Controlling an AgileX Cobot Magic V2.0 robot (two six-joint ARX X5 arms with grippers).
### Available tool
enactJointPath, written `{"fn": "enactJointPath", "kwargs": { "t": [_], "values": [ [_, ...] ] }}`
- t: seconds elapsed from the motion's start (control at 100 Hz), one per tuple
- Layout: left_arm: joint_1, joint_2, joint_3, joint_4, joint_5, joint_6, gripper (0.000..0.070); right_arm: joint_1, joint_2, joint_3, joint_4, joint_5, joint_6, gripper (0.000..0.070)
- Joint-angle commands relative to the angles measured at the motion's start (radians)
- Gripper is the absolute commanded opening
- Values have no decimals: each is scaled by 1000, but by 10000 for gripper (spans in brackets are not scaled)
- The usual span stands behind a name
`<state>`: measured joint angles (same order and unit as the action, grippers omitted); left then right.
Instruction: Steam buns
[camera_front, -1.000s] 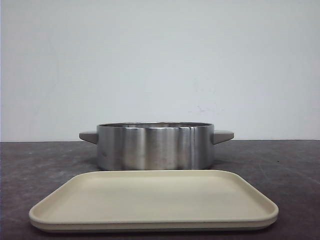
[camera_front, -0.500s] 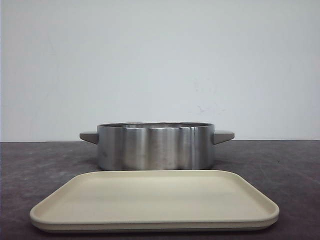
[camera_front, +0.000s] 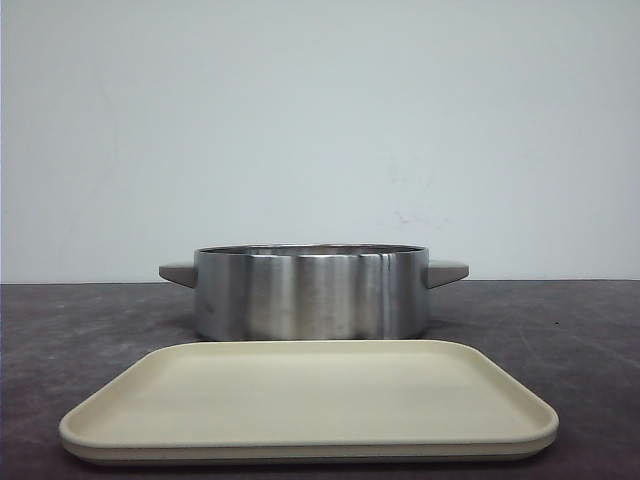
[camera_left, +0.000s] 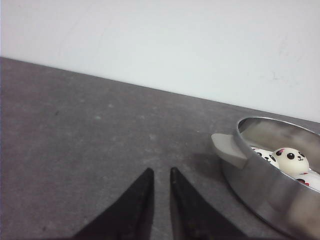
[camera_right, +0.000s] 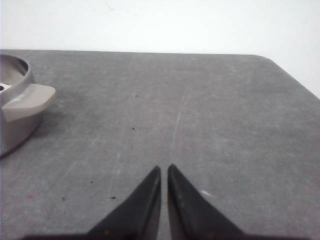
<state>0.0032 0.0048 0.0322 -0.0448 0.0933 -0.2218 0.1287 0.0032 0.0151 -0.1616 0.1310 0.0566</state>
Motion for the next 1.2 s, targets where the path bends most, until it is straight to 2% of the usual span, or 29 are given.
{"fn": "enactJointPath", "kwargs": {
  "t": [0.0,0.26,0.46,1.19],
  "values": [
    [6,-2,-19,-17,0,31,17,-1,0,-3,4,0,8,17],
    [26,-2,-19,-145,-23,101,17,-1,0,-3,4,0,8,17],
    [32,-2,-19,-146,-28,137,17,-1,0,-3,4,0,8,17],
    [35,-2,-18,-142,-26,121,17,-1,0,-3,4,0,8,17]
  ]
}}
